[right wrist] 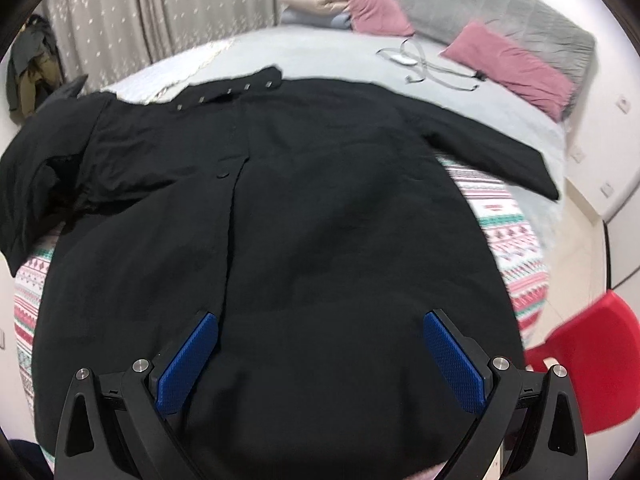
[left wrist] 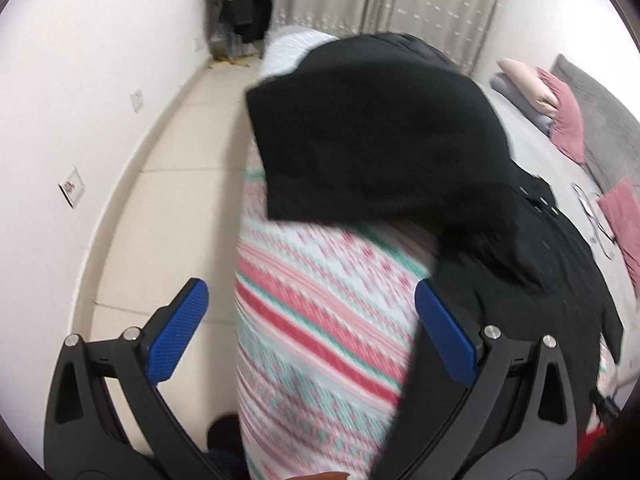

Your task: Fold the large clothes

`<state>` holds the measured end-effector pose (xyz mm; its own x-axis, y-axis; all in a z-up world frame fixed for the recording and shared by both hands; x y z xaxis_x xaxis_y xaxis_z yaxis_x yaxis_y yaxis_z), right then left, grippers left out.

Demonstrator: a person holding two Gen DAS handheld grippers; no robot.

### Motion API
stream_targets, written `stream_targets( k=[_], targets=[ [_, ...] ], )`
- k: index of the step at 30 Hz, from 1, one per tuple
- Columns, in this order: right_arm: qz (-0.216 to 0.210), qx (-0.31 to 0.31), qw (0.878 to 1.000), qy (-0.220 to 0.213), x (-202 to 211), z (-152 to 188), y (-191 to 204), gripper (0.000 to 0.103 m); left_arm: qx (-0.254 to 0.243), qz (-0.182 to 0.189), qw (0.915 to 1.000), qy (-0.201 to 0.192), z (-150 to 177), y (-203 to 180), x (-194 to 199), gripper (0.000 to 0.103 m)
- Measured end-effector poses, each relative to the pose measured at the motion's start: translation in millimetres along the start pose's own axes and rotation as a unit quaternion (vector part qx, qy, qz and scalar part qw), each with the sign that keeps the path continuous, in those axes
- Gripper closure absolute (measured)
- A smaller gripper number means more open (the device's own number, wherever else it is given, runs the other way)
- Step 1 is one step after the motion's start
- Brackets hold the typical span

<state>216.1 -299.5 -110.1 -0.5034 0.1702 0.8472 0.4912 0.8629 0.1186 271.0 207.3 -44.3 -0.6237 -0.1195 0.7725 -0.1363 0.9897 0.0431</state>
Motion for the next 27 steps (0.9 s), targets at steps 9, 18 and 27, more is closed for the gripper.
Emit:
stream_targets(
  k=[9,18,27],
  targets=[
    [0.048,0.022,0.996,0.070,-83.1,1.4,-20.1,0.002,0.059,0.006,0.9982,-0.007,-44.8,70.5,-75.7,0.001],
    [0.070,-0.139,0.986,0.060,-59.8,-1.2,-175.9,0.002,0.096,0.178,0.9780,0.049,3.5,31.3,-84.8,0.001],
    [-0.025,-0.188,0.978,0.091,-47.4,30.9,-220.4,0.040,-0.042,0.291,0.9468,0.130,116.4,-91.8,-29.7,0.016]
  ],
)
Point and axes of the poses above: each gripper's, at about its wrist camera, not at the fingertips, and x roughly against the way its jaws point, y to its left, z to its underside, the point moved 3 cm from there along -x, roughly the way its jaws point, and after that the axes turned 15 degrees about -x, right-handed, at the moved point
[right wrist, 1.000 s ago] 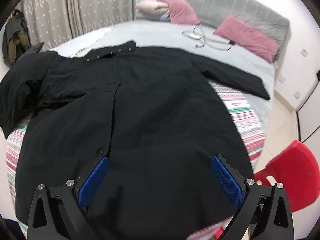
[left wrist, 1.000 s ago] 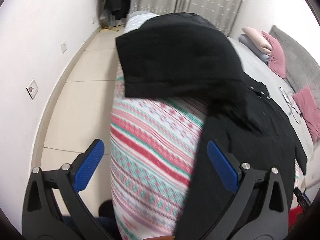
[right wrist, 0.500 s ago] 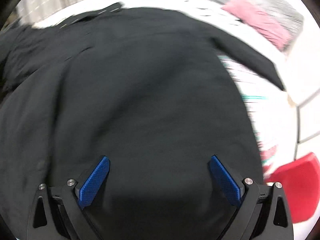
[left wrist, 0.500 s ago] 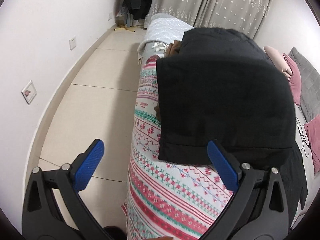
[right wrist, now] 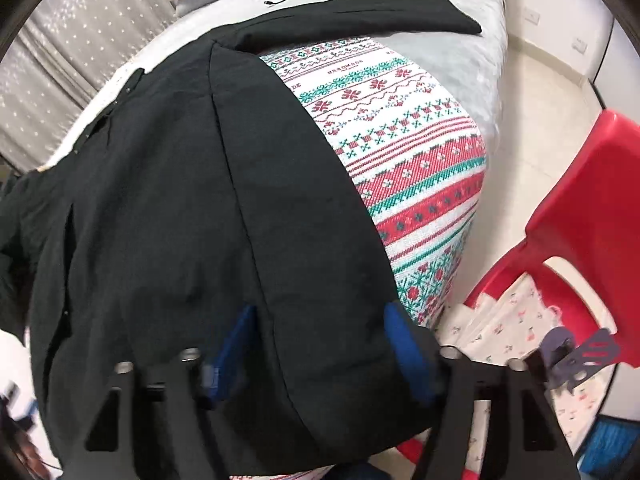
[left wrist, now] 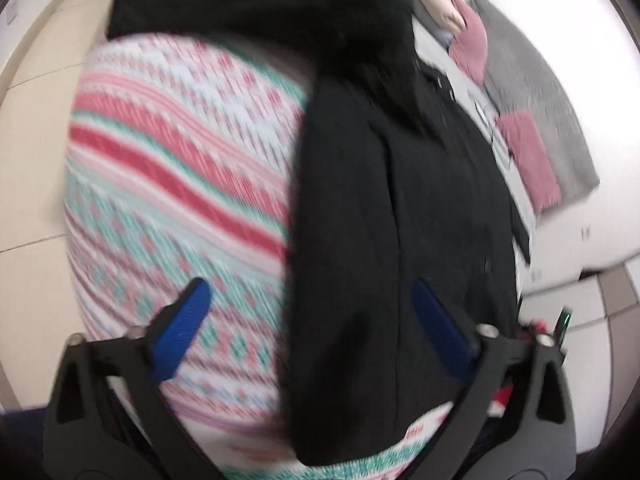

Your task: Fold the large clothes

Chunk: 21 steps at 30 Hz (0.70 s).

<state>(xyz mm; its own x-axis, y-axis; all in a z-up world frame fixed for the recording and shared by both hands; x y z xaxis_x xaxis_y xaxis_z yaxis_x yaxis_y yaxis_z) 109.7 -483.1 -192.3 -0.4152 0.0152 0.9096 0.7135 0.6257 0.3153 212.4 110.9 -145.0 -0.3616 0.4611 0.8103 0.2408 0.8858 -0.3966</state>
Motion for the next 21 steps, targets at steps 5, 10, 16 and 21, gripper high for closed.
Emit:
stream_targets(
  k=[5,10,16,21],
  targets=[
    [-0.037,-0.001,0.999,-0.008,9.0,8.2,2.9,0.085,-0.046,-0.014,0.9988,0.004,27.2,-33.3,-13.1,0.045],
    [-0.070,-0.038,0.997,0.006,8.5,4.2,-7.5,0.079,-0.063,-0.031,0.9975,-0.001,35.9,-43.0,-15.4,0.045],
    [-0.079,-0.032,0.996,0.020,7.5,14.0,-30.7,0.041,-0.056,-0.022,0.9982,-0.003,46.0,-35.2,-6.6,0.044],
    [-0.101,-0.019,0.995,0.017,11.8,12.5,-24.8,0.089,-0.029,-0.003,0.9995,-0.010,37.1,-35.0,-4.4,0.093]
  ],
)
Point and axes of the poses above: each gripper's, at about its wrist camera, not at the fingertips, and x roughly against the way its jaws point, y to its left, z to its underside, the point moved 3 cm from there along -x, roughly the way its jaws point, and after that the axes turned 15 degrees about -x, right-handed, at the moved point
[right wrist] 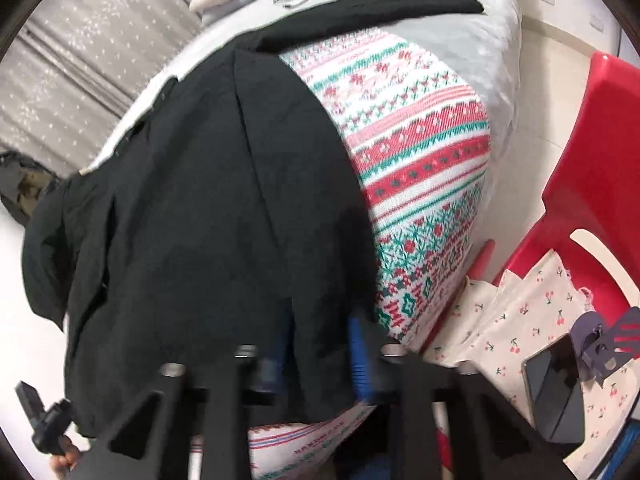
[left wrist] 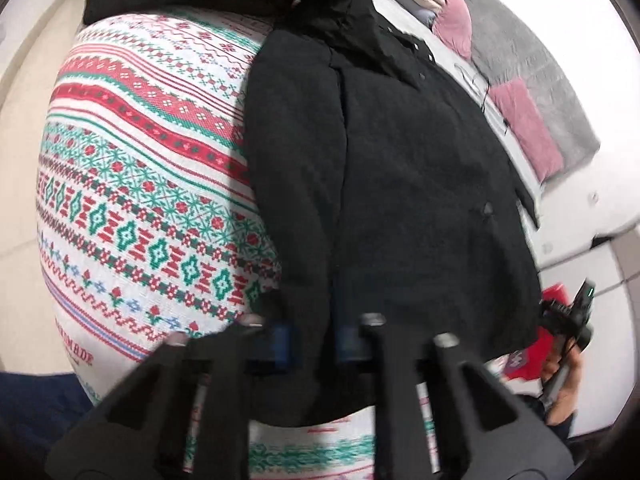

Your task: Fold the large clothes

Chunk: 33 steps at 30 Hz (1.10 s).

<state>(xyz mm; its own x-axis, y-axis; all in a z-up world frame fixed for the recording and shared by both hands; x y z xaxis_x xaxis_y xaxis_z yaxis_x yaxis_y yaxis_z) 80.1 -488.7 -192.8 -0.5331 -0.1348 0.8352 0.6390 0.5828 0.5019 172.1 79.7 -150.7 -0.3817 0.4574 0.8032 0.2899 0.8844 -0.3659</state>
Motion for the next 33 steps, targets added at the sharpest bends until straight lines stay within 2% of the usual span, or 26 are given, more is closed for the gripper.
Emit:
stream_targets(
  k=[4,7,10,13,16,18,19,20,23,24,25,26,29,31,33],
  targets=[
    [-0.018,-0.010,0.999,-0.049,35.7,-12.8,7.5,0.095,-0.007,-0.001,0.9998,-0.019,-11.9,-2.5,34.6,0.097],
    [-0.055,-0.003,0.995,-0.081,84.4,-26.8,24.4,0.096,-0.010,0.023,0.9994,-0.023,-18.5,-19.3,66.7,0.097],
    [-0.047,0.026,0.994,-0.097,113.3,-34.0,41.9,0.096,-0.029,0.032,0.9982,-0.042,-21.9,-41.7,89.2,0.097],
    [-0.020,0.039,0.996,-0.081,103.1,-35.0,40.2,0.096,-0.041,0.006,0.9988,-0.025,-14.3,-45.9,77.8,0.097],
    [0.036,0.032,0.998,-0.031,53.1,-21.4,14.1,0.095,-0.035,-0.036,0.9984,0.027,2.9,-30.2,39.2,0.097],
    [0.057,0.021,0.998,-0.005,27.5,-12.6,-1.4,0.094,-0.043,-0.059,0.9960,0.052,12.2,-24.0,19.2,0.095],
    [0.064,0.016,0.998,-0.002,21.0,-10.5,-3.8,0.092,-0.046,-0.063,0.9955,0.054,13.4,-23.5,16.9,0.094],
    [0.070,0.013,0.997,-0.003,16.9,-9.7,-4.0,0.086,-0.048,-0.062,0.9955,0.052,12.6,-23.9,17.9,0.092],
    [0.113,0.030,0.993,-0.030,24.5,-12.5,6.7,0.072,-0.041,-0.064,0.9967,0.030,4.6,-21.4,31.2,0.077],
    [0.128,0.037,0.990,-0.049,32.8,-15.3,12.7,0.071,-0.036,-0.069,0.9968,0.021,2.6,-18.9,37.0,0.069],
    [0.133,0.042,0.988,-0.067,40.1,-17.2,17.6,0.069,-0.029,-0.077,0.9966,0.007,-1.0,-14.2,44.1,0.062],
    [0.133,0.046,0.986,-0.087,50.0,-20.2,25.9,0.063,-0.025,-0.084,0.9961,-0.008,-4.7,-8.9,51.8,0.060],
    [0.103,0.066,0.985,-0.120,70.0,-24.2,60.4,0.053,-0.005,-0.100,0.9941,-0.041,-18.8,12.2,69.8,0.057],
    [0.078,0.090,0.986,-0.117,70.5,-22.1,90.4,0.052,0.025,-0.103,0.9922,-0.065,-32.8,31.2,81.7,0.056],
    [0.050,0.117,0.986,-0.104,63.4,-17.3,126.1,0.051,0.040,-0.121,0.9874,-0.093,-58.5,48.9,81.1,0.054]
  ],
)
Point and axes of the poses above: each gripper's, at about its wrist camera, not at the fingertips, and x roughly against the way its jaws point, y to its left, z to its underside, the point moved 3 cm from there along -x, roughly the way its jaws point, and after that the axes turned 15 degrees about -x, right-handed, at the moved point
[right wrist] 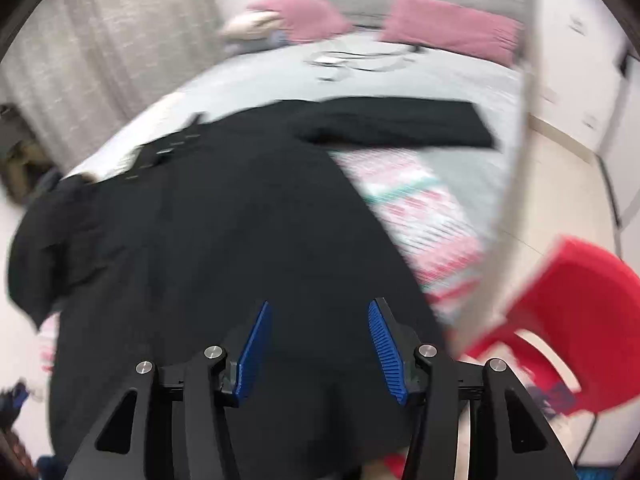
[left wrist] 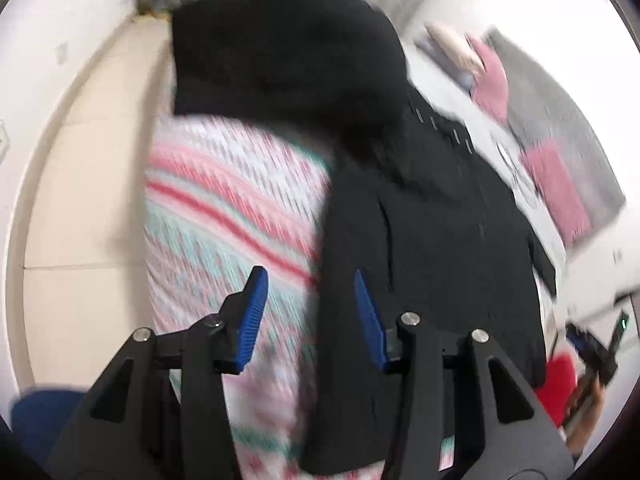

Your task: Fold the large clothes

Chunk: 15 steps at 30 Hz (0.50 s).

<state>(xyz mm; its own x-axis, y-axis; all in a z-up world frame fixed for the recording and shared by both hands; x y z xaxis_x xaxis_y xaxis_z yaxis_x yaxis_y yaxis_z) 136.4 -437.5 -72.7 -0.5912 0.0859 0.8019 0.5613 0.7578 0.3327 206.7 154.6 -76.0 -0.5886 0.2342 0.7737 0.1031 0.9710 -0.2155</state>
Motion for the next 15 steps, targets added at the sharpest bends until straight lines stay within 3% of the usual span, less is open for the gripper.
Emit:
stream_targets(
  k=[4,8,10,13,15],
  targets=[
    [-0.054,0.058,0.997,0.015,-10.5,2.1,79.8,0.050,0.047,-0.049,0.9958,-0.062,-44.9,50.5,-8.1,0.029],
    [-0.080,0.133,0.988,0.016,-31.5,20.1,143.2,0.037,0.122,-0.061,0.9847,-0.108,-74.7,109.1,-28.4,0.027],
    [-0.089,0.161,0.982,0.032,-53.2,42.7,164.6,0.036,0.131,-0.067,0.9830,-0.109,-87.0,131.0,-45.8,0.027],
    [-0.092,0.182,0.977,0.065,-82.8,71.6,173.1,0.036,0.135,-0.068,0.9834,-0.100,-102.6,161.4,-71.3,0.027],
    [-0.066,0.193,0.975,0.089,-105.3,89.3,174.6,0.036,0.140,-0.053,0.9823,-0.113,-113.3,174.1,-84.1,0.027]
  ],
)
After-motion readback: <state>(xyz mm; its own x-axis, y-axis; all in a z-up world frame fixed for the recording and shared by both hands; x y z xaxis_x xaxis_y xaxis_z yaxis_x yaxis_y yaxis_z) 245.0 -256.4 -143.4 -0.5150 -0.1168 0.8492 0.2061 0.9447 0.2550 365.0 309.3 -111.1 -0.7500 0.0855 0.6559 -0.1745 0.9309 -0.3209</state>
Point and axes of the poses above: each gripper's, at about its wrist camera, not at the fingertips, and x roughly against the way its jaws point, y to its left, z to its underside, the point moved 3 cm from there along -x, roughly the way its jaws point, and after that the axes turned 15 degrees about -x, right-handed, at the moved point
